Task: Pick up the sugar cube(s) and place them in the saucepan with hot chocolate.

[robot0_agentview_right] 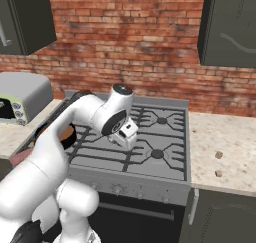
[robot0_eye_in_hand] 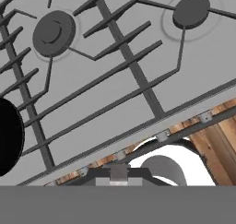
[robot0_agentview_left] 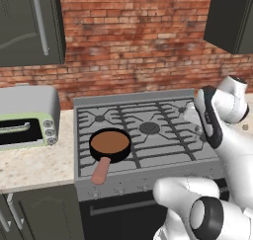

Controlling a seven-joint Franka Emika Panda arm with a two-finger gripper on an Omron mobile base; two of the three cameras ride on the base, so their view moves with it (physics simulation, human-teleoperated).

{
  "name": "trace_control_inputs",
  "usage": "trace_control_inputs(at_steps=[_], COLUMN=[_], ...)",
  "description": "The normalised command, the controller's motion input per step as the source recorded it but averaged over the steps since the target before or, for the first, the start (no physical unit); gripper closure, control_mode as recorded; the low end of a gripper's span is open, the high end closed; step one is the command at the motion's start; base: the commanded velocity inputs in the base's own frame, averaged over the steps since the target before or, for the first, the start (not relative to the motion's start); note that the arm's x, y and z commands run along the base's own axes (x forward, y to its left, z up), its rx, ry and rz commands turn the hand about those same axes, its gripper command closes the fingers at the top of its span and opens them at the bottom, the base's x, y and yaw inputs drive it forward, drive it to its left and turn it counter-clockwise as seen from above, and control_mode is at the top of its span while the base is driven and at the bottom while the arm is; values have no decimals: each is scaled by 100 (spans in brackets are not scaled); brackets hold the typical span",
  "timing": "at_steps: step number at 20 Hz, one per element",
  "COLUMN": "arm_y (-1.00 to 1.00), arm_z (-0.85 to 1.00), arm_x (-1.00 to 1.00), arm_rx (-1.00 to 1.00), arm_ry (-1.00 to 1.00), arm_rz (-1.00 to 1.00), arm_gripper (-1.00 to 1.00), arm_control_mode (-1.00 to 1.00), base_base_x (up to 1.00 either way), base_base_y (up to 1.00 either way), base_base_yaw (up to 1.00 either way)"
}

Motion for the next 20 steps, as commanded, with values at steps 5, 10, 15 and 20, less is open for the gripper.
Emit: trace_control_inputs(at_steps=[5,10,15,20], arm_y=[95,71,52,34], arm_z=[11,0,0,15], arm_x=[0,0,2,11], arm_rx=[0,0,-1,-6], arm_ry=[0,0,0,2], arm_rz=[13,18,29,35], arm_gripper=[100,100,100,100], arm_control_mode=[-100,-100,-100,-100], base_base_x=[0,0,0,0], base_base_y=[0,0,0,0], base_base_yaw=[0,0,0,0])
